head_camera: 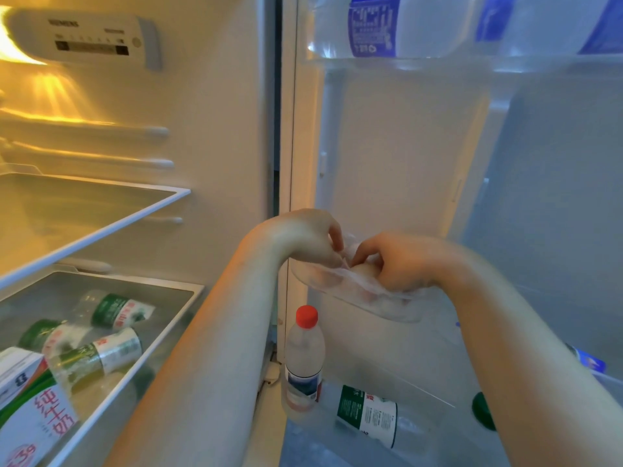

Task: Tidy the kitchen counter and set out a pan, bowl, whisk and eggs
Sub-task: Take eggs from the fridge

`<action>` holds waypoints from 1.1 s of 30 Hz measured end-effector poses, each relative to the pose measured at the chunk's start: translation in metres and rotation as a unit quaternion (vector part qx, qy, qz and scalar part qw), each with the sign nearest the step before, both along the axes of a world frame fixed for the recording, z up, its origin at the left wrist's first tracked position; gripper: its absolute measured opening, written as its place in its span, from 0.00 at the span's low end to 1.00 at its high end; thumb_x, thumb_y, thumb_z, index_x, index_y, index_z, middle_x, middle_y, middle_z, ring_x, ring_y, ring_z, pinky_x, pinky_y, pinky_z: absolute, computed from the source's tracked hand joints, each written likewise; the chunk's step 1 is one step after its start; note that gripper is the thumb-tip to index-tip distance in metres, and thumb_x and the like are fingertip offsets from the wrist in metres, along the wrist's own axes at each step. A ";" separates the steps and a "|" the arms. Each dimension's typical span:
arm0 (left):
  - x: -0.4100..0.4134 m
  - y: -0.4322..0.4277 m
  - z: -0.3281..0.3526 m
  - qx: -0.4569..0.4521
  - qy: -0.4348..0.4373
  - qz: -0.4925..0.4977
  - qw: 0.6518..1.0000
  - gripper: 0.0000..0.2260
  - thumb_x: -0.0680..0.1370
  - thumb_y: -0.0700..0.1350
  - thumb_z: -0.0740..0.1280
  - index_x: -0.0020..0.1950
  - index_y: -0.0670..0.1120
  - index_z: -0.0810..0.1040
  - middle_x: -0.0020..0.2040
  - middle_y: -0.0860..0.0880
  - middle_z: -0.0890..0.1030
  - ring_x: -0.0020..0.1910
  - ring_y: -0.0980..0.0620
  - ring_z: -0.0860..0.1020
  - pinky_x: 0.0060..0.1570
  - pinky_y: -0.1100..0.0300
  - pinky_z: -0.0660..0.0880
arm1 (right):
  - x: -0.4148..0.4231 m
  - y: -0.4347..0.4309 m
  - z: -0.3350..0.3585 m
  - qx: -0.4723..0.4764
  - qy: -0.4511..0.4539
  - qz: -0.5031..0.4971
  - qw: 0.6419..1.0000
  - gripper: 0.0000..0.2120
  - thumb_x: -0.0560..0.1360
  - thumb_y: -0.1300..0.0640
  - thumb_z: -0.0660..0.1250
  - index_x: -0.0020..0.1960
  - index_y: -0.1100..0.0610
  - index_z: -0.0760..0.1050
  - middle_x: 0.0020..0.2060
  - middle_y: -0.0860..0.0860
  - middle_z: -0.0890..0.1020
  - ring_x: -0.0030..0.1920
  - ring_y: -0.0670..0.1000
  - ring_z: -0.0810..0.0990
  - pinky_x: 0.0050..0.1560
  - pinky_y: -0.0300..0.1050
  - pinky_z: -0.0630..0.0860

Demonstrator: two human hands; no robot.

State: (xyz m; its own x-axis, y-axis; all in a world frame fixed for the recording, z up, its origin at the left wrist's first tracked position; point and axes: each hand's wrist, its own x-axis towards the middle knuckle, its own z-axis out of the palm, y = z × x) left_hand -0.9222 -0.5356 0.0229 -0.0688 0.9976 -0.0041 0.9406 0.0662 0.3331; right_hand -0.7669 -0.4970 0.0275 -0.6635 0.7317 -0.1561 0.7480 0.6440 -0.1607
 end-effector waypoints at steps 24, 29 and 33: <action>0.001 0.006 -0.023 0.149 -0.216 -0.016 0.965 0.11 0.71 0.50 0.72 0.53 0.58 0.79 0.46 0.60 0.77 0.45 0.61 0.75 0.44 0.65 0.69 | 0.032 0.038 -0.003 0.002 0.045 0.037 0.998 0.11 0.71 0.57 0.69 0.52 0.47 0.79 0.42 0.41 0.80 0.44 0.45 0.78 0.47 0.41 0.77; -0.002 0.008 -0.027 0.199 -0.300 -0.008 0.933 0.12 0.71 0.45 0.74 0.52 0.57 0.80 0.44 0.59 0.79 0.42 0.62 0.75 0.44 0.68 0.70 | 0.034 0.043 -0.005 0.023 0.163 -0.009 0.986 0.10 0.69 0.59 0.71 0.48 0.48 0.77 0.38 0.42 0.78 0.40 0.44 0.78 0.39 0.37 0.74; -0.003 0.010 -0.031 0.228 -0.365 0.009 0.902 0.15 0.71 0.43 0.74 0.56 0.54 0.80 0.49 0.54 0.80 0.46 0.58 0.77 0.48 0.66 0.75 | 0.036 0.043 -0.006 0.001 0.278 -0.050 0.959 0.09 0.66 0.56 0.75 0.44 0.48 0.78 0.38 0.44 0.81 0.39 0.44 0.79 0.42 0.40 0.77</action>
